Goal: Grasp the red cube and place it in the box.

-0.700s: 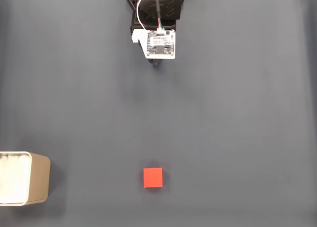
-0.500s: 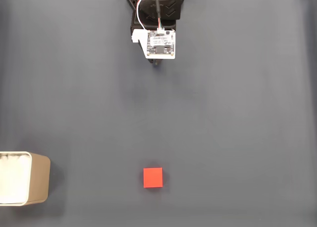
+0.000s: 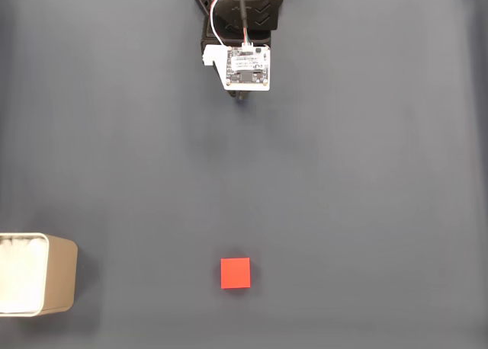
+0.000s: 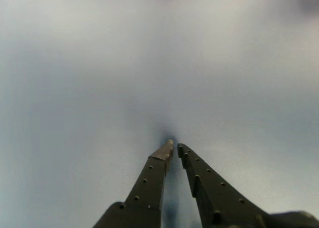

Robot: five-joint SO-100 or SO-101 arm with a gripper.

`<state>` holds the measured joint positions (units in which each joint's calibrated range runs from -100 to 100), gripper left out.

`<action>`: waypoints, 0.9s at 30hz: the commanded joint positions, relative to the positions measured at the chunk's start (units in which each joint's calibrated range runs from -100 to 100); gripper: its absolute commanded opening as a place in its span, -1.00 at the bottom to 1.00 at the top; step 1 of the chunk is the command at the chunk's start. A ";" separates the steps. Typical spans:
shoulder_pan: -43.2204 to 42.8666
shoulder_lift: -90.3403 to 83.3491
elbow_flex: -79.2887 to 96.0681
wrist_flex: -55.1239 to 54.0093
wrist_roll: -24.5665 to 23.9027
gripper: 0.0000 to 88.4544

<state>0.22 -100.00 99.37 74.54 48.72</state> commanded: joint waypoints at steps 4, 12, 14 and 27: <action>-0.44 0.09 0.45 1.36 0.24 -1.00; -0.36 0.09 0.45 1.36 0.29 -1.00; -0.44 0.09 0.45 -0.03 0.15 -1.00; -2.35 20.88 -34.04 -39.87 -1.32 -1.00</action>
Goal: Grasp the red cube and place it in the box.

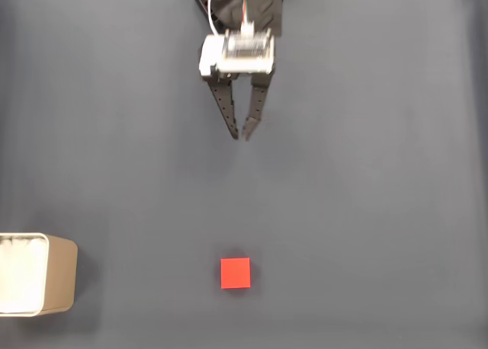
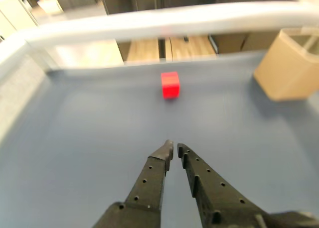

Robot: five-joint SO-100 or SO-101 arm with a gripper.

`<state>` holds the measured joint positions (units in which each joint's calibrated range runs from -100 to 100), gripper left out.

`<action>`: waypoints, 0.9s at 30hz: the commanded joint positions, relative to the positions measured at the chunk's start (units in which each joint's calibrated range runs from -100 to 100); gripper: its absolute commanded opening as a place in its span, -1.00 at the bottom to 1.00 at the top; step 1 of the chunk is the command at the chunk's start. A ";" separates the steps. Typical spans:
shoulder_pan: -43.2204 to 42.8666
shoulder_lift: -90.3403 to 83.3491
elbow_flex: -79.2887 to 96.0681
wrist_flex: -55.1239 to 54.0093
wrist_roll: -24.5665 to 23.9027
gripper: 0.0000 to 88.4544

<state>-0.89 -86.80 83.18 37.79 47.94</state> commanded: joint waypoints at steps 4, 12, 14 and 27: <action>-1.88 18.52 -36.92 0.41 0.20 -1.00; -1.60 32.29 -58.09 11.64 1.90 -1.00; -1.52 34.72 -60.92 14.67 2.30 -1.00; -0.53 48.93 -77.07 28.11 2.20 -0.98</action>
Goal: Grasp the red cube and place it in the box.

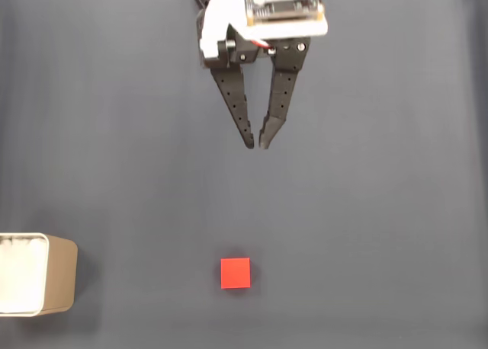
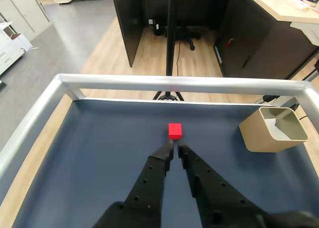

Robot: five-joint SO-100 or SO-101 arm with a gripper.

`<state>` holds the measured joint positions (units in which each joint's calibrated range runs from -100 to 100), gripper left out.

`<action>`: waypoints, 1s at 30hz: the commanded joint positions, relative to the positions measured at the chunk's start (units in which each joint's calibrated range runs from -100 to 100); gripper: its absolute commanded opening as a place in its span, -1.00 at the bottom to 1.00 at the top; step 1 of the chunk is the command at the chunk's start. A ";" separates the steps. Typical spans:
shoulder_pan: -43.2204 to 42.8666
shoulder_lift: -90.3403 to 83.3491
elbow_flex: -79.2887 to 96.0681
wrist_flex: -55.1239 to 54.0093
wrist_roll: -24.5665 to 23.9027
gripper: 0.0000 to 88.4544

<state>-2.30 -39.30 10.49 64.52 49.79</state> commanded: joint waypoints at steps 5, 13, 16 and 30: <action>1.23 5.50 -7.48 3.02 0.20 -1.00; 1.38 11.65 -13.04 4.01 -0.44 -0.97; 1.66 13.65 -14.41 4.01 -0.83 -0.95; 2.23 21.27 -19.25 2.86 -2.25 -0.96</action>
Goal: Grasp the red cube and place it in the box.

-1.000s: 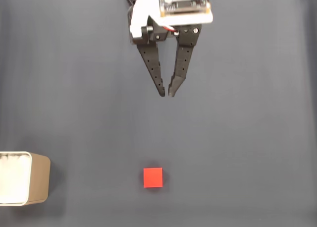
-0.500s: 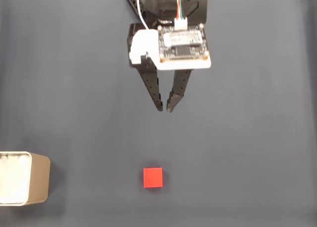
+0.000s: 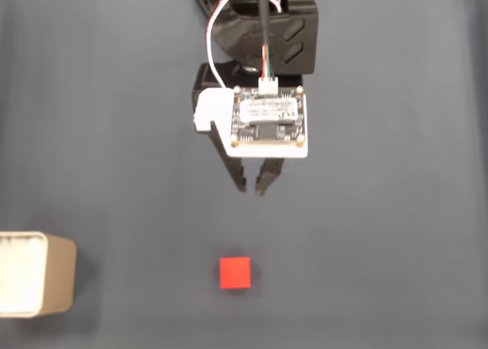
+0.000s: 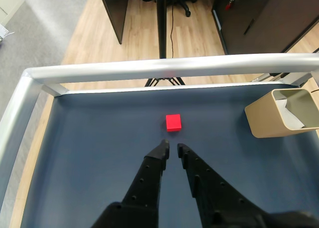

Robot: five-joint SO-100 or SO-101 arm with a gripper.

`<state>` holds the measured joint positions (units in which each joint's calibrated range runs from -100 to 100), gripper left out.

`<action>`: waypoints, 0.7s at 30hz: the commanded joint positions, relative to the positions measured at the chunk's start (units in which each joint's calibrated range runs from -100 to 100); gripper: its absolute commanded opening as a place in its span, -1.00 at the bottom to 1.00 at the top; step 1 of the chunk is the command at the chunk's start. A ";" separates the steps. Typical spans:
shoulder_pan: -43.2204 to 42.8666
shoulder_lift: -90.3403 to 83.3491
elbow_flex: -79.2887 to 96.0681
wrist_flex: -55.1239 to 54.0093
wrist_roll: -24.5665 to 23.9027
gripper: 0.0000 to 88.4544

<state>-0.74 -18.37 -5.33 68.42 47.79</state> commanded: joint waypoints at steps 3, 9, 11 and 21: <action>0.88 2.16 -5.07 -1.12 -0.34 -0.96; 1.67 5.37 -6.25 -2.60 0.39 -0.96; 1.95 6.41 -6.53 -3.42 0.73 -0.95; 2.87 11.17 -6.80 -4.81 1.95 -0.83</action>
<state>1.19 -7.25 -9.49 65.39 49.06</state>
